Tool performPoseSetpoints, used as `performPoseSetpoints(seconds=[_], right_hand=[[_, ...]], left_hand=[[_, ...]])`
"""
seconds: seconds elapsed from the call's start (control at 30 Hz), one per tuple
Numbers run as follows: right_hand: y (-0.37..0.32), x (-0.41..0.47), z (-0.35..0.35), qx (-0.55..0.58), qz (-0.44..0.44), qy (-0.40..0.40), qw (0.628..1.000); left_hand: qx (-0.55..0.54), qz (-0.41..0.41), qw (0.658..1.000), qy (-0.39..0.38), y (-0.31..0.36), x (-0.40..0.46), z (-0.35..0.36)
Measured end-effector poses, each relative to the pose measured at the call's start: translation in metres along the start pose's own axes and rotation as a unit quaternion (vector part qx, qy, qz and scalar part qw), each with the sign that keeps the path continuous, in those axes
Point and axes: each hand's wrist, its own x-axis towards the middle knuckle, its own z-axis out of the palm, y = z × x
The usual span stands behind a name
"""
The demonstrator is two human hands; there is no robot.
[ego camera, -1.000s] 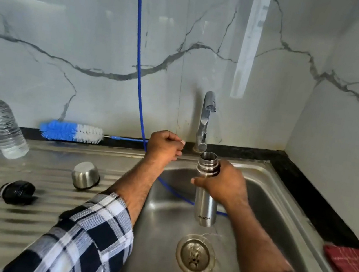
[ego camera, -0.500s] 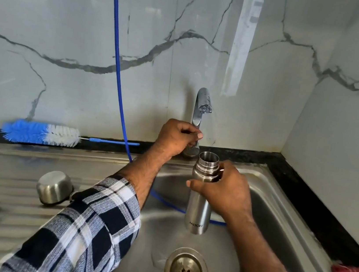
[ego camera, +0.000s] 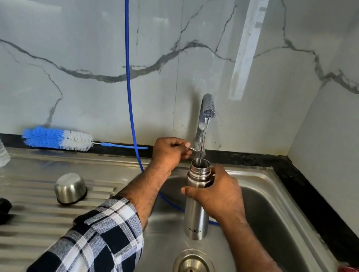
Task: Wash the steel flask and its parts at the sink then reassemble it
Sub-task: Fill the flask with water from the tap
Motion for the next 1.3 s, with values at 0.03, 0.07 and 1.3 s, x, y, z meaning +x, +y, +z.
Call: performPoseSetpoints(seconds=[0.03, 0.07, 1.3], right_hand=[[-0.001, -0.001, 0.002, 0.0, -0.003, -0.003, 1.0], [-0.001, -0.001, 0.002, 0.001, -0.005, -0.005, 1.0], [-0.004, -0.005, -0.004, 0.044, -0.01, 0.014, 0.999]], left_hand=[[0.012, -0.011, 1.0, 0.012, -0.001, -0.001, -0.001], [0.025, -0.022, 0.999, 0.025, -0.002, -0.002, -0.001], [-0.009, -0.038, 0.998, 0.051, -0.006, -0.093, -0.064]])
